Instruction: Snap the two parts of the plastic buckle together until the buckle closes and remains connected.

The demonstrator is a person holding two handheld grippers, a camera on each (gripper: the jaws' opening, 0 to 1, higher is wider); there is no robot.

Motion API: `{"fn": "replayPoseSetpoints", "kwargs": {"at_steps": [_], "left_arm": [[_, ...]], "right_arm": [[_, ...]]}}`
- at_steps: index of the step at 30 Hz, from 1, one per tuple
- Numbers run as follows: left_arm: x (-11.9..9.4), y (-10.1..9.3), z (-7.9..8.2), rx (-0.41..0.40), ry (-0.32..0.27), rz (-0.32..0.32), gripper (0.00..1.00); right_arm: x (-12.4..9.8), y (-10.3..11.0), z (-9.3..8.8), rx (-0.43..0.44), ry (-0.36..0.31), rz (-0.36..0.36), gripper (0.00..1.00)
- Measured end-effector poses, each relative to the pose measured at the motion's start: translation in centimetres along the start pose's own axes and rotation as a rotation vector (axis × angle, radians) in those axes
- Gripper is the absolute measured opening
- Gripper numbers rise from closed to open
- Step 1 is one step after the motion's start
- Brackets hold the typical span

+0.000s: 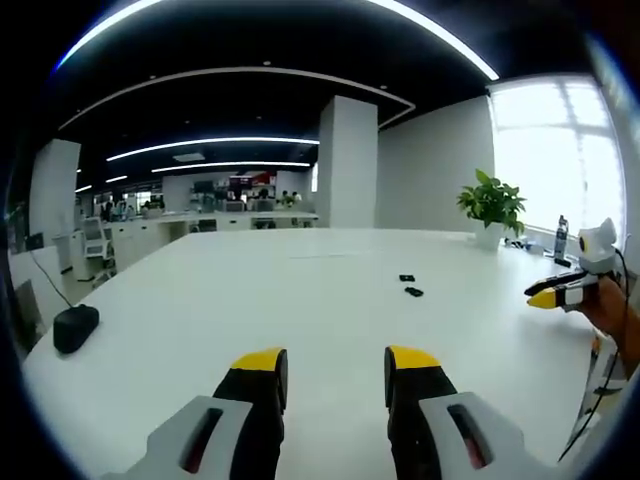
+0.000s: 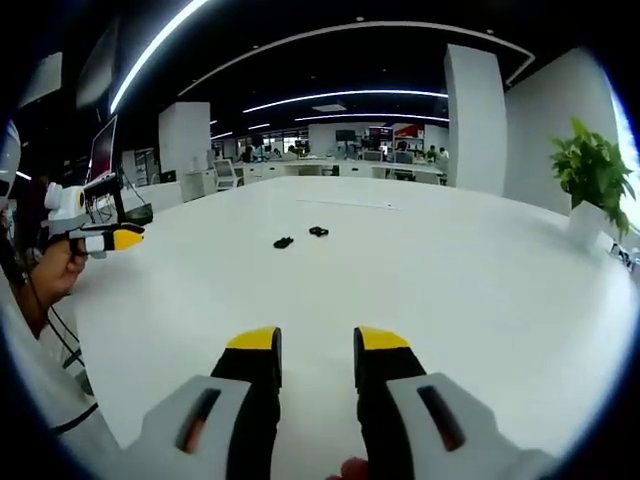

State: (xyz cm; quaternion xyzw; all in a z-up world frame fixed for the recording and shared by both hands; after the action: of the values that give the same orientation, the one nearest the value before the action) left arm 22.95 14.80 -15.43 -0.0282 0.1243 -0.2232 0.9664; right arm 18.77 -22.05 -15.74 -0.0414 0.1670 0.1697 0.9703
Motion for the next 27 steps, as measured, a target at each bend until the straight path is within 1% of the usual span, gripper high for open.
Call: {"fn": "replayPoseSetpoints", "kwargs": {"at_steps": [27], "left_arm": [[0.23, 0.20, 0.28, -0.001, -0.001, 0.001, 0.38]], "right_arm": [[0.50, 0.00, 0.31, -0.020, 0.015, 0.008, 0.28]]}}
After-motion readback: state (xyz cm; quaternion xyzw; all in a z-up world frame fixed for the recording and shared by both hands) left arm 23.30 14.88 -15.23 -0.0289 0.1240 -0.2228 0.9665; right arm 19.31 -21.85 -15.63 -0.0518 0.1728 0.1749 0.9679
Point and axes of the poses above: the point that each gripper's makers call its tool centre point, and the gripper's own axes: x roughly forward along the fingers, y roughly to its left, z roughly out of its top, the point moved 6 cm from there along -x, roughly backward along the fingers, and after that the axes turned 2 degrees about -y, right-handed, at the moved point
